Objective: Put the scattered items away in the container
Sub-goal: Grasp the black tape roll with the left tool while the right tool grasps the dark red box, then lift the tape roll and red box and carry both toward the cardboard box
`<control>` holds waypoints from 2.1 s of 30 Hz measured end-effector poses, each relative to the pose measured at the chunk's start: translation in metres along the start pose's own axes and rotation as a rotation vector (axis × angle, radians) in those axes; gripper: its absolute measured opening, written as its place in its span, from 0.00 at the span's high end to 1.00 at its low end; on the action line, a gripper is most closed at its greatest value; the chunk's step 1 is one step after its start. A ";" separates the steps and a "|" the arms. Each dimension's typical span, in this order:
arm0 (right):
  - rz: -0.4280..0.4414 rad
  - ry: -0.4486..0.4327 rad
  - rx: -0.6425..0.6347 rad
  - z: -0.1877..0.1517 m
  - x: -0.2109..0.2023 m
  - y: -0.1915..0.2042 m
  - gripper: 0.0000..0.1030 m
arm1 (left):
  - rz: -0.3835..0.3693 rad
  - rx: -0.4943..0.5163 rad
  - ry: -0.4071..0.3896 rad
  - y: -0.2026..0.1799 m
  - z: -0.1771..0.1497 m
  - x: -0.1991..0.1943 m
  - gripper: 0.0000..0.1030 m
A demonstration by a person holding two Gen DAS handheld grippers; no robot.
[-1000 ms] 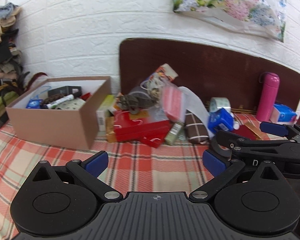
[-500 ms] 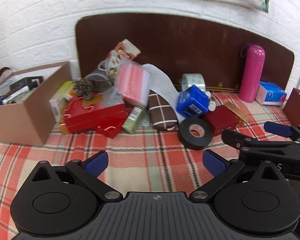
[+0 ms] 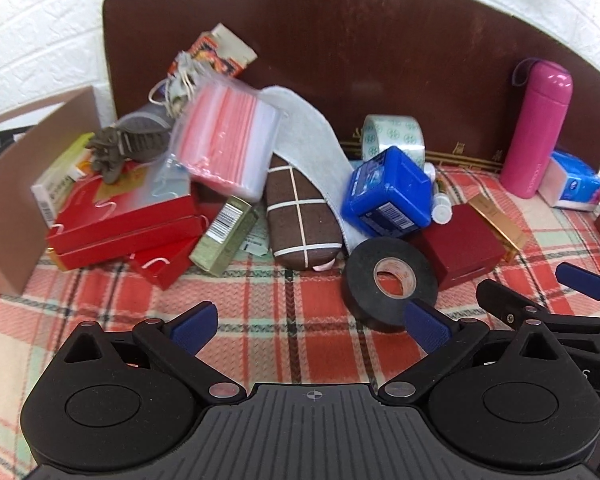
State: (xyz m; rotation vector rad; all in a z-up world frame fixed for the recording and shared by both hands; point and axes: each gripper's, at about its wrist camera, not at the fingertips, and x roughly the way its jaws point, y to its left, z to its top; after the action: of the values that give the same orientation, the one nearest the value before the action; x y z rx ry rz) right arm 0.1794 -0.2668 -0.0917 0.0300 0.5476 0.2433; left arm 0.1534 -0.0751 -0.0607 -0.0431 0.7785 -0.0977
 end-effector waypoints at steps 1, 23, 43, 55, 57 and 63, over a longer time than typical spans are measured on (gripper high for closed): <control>0.000 0.002 0.005 0.000 0.004 -0.002 0.00 | -0.001 -0.003 0.004 -0.001 0.002 0.005 0.00; 0.152 0.004 0.092 -0.003 0.048 -0.030 0.12 | -0.068 0.054 0.052 -0.015 0.011 0.071 0.18; 0.136 0.058 0.043 0.003 0.062 -0.016 0.16 | -0.116 0.119 0.051 -0.013 0.009 0.064 0.74; 0.172 0.120 0.021 -0.014 0.021 -0.011 0.16 | -0.121 0.155 0.086 0.010 -0.012 0.005 0.78; 0.172 0.121 0.016 -0.018 0.016 -0.008 0.16 | -0.114 0.165 0.080 0.008 -0.014 0.005 0.78; 0.151 0.114 -0.005 -0.018 0.016 -0.002 0.15 | -0.096 0.184 0.088 0.004 -0.014 0.013 0.72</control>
State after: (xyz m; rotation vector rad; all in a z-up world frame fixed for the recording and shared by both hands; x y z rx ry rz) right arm 0.1835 -0.2654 -0.1151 0.0534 0.6588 0.3954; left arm 0.1528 -0.0728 -0.0795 0.0988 0.8530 -0.2638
